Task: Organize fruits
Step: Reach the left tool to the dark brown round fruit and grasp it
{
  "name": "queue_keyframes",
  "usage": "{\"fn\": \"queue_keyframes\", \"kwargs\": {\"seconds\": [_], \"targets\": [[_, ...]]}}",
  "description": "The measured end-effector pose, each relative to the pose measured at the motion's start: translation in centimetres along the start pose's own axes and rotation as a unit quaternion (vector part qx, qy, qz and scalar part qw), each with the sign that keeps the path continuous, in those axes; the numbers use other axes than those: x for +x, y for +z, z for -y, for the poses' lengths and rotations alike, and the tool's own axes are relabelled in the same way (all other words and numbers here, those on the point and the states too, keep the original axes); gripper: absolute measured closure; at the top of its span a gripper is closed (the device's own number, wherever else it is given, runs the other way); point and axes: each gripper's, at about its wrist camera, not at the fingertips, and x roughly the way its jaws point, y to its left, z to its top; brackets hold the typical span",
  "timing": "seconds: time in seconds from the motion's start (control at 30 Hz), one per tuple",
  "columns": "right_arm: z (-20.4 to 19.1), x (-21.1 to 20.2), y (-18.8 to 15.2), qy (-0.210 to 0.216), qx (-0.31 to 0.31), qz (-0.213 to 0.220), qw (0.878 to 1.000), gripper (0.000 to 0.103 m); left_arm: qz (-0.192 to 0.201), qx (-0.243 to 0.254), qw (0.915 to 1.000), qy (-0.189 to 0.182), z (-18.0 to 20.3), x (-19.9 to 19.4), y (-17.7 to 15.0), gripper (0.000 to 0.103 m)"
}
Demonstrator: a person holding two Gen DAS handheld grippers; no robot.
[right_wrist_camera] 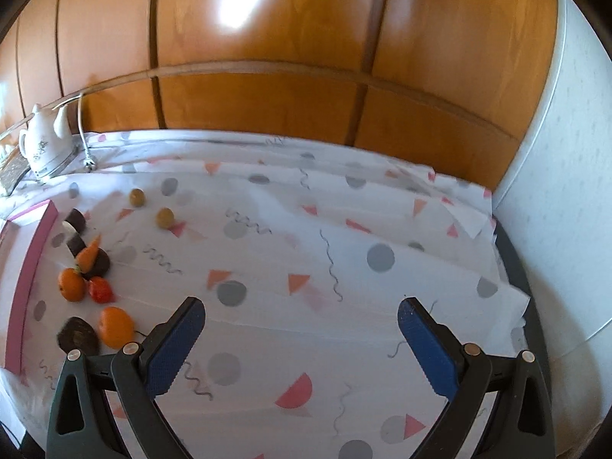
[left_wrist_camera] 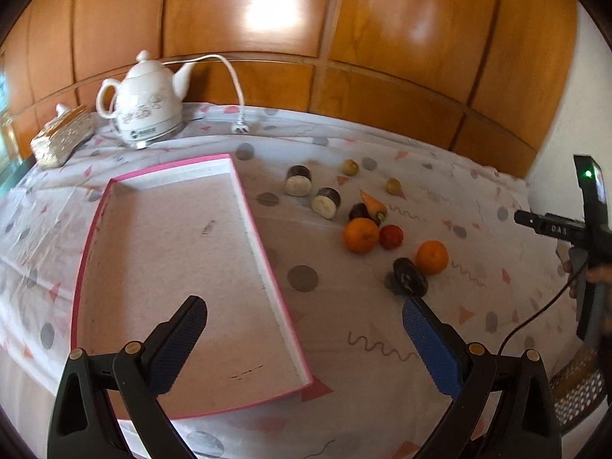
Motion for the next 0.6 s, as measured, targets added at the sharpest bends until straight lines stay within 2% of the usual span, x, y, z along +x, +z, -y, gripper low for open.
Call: {"fn": "queue_keyframes", "kwargs": {"seconds": [0.13, 0.23, 0.33, 0.47, 0.6], "targets": [[-0.5, 0.6, -0.2, 0.044, -0.015, -0.014, 0.999, 0.001, -0.010, 0.040, 0.9990, -0.014, 1.8, 0.9, 0.9, 0.000], [-1.8, 0.9, -0.5, 0.059, -0.042, -0.021, 0.997, 0.002, -0.016, 0.054, 0.9982, -0.018, 2.9, 1.6, 1.4, 0.001], [-1.9, 1.2, -0.5, 0.044, -0.050, -0.025, 0.997, 0.003, -0.023, 0.072, 0.9969, -0.021, 4.1, 2.7, 1.8, 0.004], [0.3, 2.3, -0.3, 0.004, -0.004, -0.052, 0.999, 0.004, -0.049, 0.093, 0.9940, -0.031, 5.7, 4.9, 2.0, 0.015], [2.2, 3.2, -0.3, 0.011, 0.041, -0.077, 0.996, 0.006, -0.083, 0.091, 0.9914, -0.046, 6.9, 7.0, 2.0, 0.030]]}}
